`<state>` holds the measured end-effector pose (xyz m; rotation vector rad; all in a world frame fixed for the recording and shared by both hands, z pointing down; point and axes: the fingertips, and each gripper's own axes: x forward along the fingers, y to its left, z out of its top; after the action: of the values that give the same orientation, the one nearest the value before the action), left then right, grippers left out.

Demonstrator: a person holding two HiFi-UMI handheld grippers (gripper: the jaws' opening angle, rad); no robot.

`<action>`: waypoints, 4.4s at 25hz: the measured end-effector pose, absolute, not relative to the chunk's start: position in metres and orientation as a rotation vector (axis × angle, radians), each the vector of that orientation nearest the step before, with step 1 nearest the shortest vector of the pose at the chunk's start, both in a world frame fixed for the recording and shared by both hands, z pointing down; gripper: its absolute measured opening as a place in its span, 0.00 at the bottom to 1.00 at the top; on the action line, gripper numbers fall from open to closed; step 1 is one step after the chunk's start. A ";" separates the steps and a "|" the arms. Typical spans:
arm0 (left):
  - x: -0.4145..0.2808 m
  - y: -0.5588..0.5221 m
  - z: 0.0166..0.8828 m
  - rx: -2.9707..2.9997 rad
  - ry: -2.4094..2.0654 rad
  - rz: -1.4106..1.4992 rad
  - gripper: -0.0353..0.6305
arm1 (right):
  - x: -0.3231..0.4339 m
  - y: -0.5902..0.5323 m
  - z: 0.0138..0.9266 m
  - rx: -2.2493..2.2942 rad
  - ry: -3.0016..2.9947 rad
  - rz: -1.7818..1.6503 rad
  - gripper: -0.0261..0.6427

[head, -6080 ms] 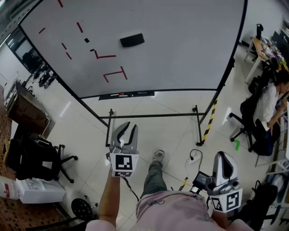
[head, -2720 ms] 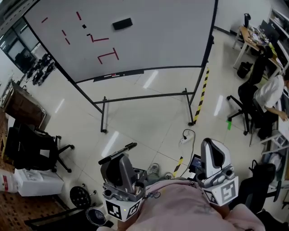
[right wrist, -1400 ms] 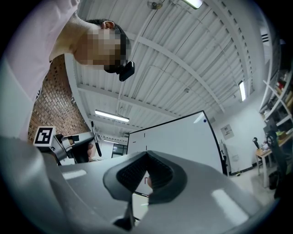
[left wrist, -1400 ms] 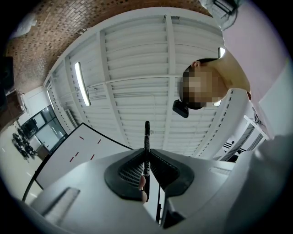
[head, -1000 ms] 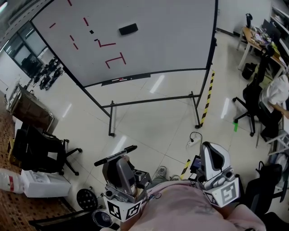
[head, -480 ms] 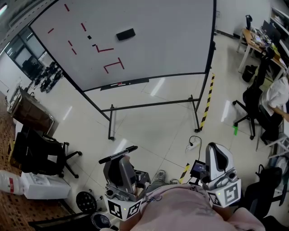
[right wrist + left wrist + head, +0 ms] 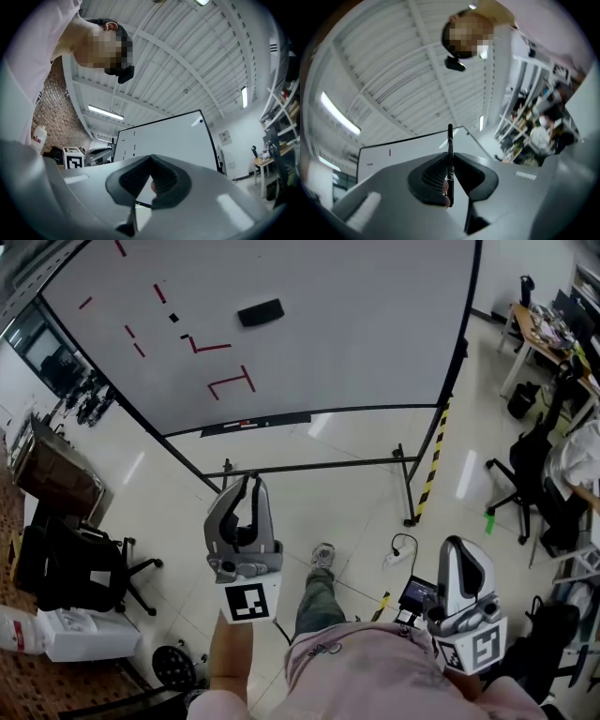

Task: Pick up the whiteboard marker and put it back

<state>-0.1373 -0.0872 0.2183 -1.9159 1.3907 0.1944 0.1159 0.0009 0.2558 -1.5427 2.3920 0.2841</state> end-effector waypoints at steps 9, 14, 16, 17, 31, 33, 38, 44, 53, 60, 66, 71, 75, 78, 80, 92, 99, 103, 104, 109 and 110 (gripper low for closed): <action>-0.168 -0.381 0.391 -1.743 1.246 -0.343 0.12 | 0.097 -0.203 0.284 -1.938 2.254 0.287 0.04; -0.173 -0.504 0.529 -1.791 1.071 -0.650 0.12 | 0.082 -0.294 0.299 -2.128 2.240 0.211 0.04; -0.178 -0.536 0.567 -1.826 1.064 -0.751 0.12 | 0.079 -0.326 0.307 -2.172 2.248 0.180 0.04; -0.180 -0.546 0.584 -1.841 1.060 -0.806 0.12 | 0.077 -0.338 0.309 -2.194 2.254 0.162 0.04; -0.172 -0.558 0.630 -1.911 1.057 -0.988 0.20 | 0.076 -0.375 0.314 -2.228 2.279 0.112 0.04; -0.172 -0.549 0.613 -1.880 1.086 -0.960 0.20 | 0.080 -0.364 0.310 -2.206 2.272 0.131 0.04; -0.177 -0.481 0.512 -1.938 1.370 -0.684 0.19 | 0.094 -0.296 0.297 -2.121 2.242 0.199 0.04; -0.166 -0.288 0.367 -2.038 1.659 -0.077 0.14 | 0.138 -0.135 0.292 -1.959 2.191 0.286 0.04; -0.132 -0.019 0.260 -2.031 1.709 0.264 0.13 | 0.245 0.063 0.276 -1.892 2.127 0.303 0.04; -0.134 0.052 0.244 -2.052 1.765 0.321 0.13 | 0.251 0.132 0.278 -1.926 2.166 0.371 0.04; -0.129 0.081 0.247 -2.094 1.734 0.336 0.13 | 0.234 0.156 0.289 -1.959 2.214 0.369 0.04; -0.122 0.100 0.250 -2.132 1.735 0.348 0.13 | 0.234 0.170 0.285 -1.937 2.183 0.347 0.04; -0.118 0.107 0.248 -2.136 1.723 0.364 0.13 | 0.239 0.170 0.284 -1.927 2.172 0.321 0.04; -0.120 0.111 0.249 -2.131 1.728 0.354 0.13 | 0.243 0.169 0.287 -1.922 2.156 0.264 0.04; -0.124 0.113 0.248 -2.128 1.734 0.351 0.13 | 0.244 0.169 0.288 -1.927 2.148 0.251 0.04; -0.148 0.118 0.252 -2.120 1.767 0.341 0.13 | 0.226 0.168 0.289 -1.913 2.155 0.228 0.04; -0.169 0.121 0.258 -2.095 1.818 0.343 0.13 | 0.211 0.162 0.290 -1.892 2.172 0.224 0.04; -0.181 0.125 0.261 -2.083 1.851 0.348 0.13 | 0.201 0.160 0.291 -1.859 2.215 0.216 0.04; -0.185 0.125 0.261 -2.081 1.860 0.351 0.13 | 0.197 0.159 0.292 -1.846 2.233 0.208 0.04; -0.195 0.123 0.262 -2.073 1.879 0.360 0.13 | 0.191 0.154 0.293 -1.850 2.234 0.190 0.04; -0.196 0.122 0.263 -2.074 1.880 0.361 0.13 | 0.190 0.154 0.293 -1.853 2.232 0.190 0.04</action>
<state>-0.1955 0.1223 0.2626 -2.0737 1.8804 0.3606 0.1904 0.1535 0.2931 -1.8532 2.2325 0.1904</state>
